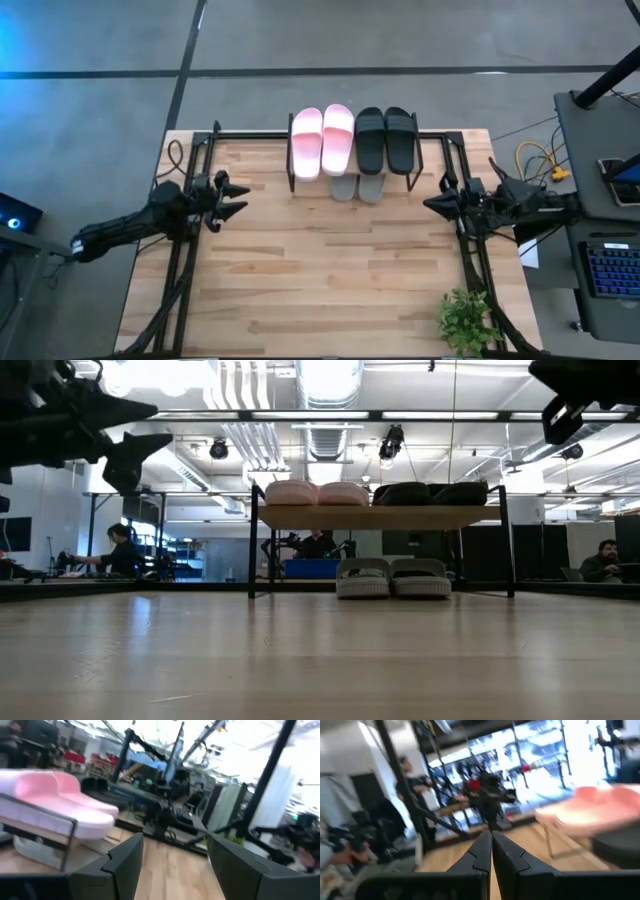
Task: Pick and place slides into the shelf
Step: Return to Home Position
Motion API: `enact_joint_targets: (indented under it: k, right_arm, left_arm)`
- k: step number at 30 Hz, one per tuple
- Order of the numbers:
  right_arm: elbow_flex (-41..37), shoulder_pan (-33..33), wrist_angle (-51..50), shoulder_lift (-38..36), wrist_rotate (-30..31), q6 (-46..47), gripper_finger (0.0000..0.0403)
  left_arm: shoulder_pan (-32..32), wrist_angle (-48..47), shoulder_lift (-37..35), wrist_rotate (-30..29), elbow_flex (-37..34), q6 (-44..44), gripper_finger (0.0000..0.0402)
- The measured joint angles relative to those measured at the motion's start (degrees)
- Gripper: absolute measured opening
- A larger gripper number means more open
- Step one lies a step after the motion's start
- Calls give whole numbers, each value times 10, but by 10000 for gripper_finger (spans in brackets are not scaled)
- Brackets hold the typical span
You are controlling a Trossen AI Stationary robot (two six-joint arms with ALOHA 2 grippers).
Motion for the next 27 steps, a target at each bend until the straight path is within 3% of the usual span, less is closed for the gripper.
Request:
enact_joint_targets:
  k: [4, 9, 13, 27]
  right_arm:
    - [-39, 0, 68, 0, -26, -6, 8]
    - [-92, 0, 122, 0, -40, 22, 9]
    - [-146, 0, 224, 0, -72, 26, 9]
    - [-151, 0, 223, 0, -45, -18, 9]
  left_arm:
    - [9, 0, 28, -8, -2, -1, 208]
    - [25, 4, 23, -10, -2, -8, 208]
    - [47, 3, 13, -9, -3, -19, 208]
    - [77, -21, 8, 15, -4, -62, 208]
